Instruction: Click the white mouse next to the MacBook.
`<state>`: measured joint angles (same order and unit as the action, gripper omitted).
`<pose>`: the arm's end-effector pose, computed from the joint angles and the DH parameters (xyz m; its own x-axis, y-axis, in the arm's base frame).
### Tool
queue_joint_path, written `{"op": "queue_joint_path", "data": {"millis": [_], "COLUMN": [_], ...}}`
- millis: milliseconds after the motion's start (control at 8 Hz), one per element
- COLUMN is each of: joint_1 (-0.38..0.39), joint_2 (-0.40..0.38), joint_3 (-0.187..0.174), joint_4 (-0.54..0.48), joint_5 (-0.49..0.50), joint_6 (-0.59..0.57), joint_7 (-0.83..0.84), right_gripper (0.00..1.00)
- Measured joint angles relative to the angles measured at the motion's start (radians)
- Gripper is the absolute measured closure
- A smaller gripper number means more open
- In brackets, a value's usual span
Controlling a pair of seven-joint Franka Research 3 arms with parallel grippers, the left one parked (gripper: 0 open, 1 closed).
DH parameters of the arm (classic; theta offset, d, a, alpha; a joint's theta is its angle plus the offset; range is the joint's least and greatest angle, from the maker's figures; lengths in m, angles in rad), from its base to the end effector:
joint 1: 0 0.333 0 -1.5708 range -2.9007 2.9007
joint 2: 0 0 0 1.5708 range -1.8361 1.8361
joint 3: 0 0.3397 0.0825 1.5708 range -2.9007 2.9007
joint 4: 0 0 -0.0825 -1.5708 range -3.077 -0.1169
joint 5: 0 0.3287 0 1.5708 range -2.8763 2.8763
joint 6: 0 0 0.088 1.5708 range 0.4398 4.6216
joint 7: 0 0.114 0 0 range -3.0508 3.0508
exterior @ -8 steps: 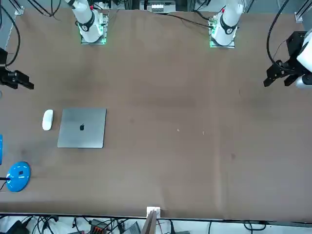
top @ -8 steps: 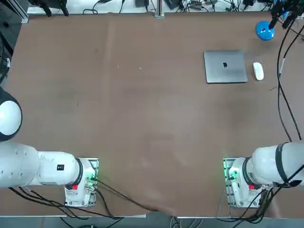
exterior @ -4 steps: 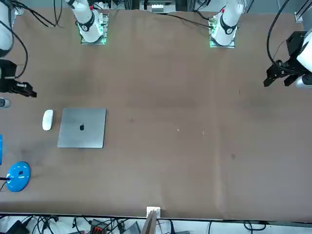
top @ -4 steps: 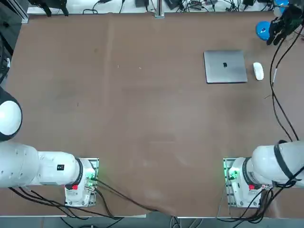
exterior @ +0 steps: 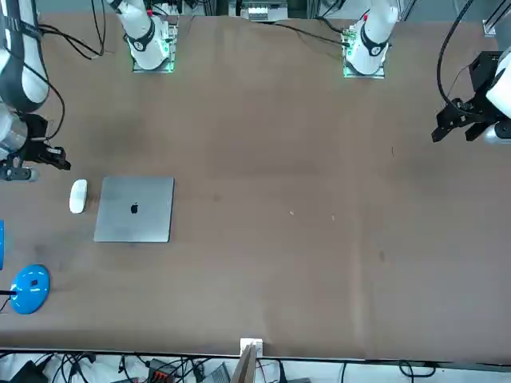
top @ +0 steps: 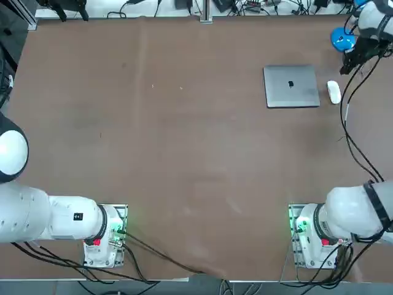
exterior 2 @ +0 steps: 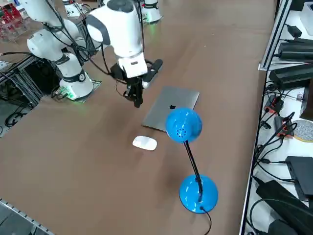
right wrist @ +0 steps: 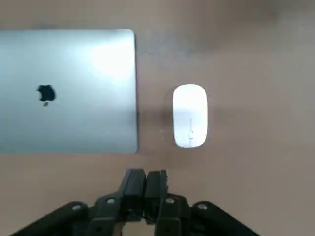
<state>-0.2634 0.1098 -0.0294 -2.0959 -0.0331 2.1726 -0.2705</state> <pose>0.4947 -0.1503 0.4163 0.9992 -0.0034 -0.0401 -0.0026 -0.9998 0.0199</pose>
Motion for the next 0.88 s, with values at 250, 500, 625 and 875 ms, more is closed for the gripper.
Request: {"op": "queue_joint_path", "data": {"millis": [250,500,625,875], "joint_1": [-0.035,-0.057,-0.062,-0.064], "joint_2": [0.036,0.077,0.102,0.153], "joint_3": [0.0,0.0,0.0,0.0], "joint_4": [-0.053,-0.099,-0.111,-0.116], "joint_5": [0.0,-0.001,-0.001,-0.001], "joint_6": [0.119,0.232,0.277,0.347], "joint_7": [-0.028,-0.036,-0.043,-0.044], "right_gripper": [0.98,0.99,0.99,0.99]}}
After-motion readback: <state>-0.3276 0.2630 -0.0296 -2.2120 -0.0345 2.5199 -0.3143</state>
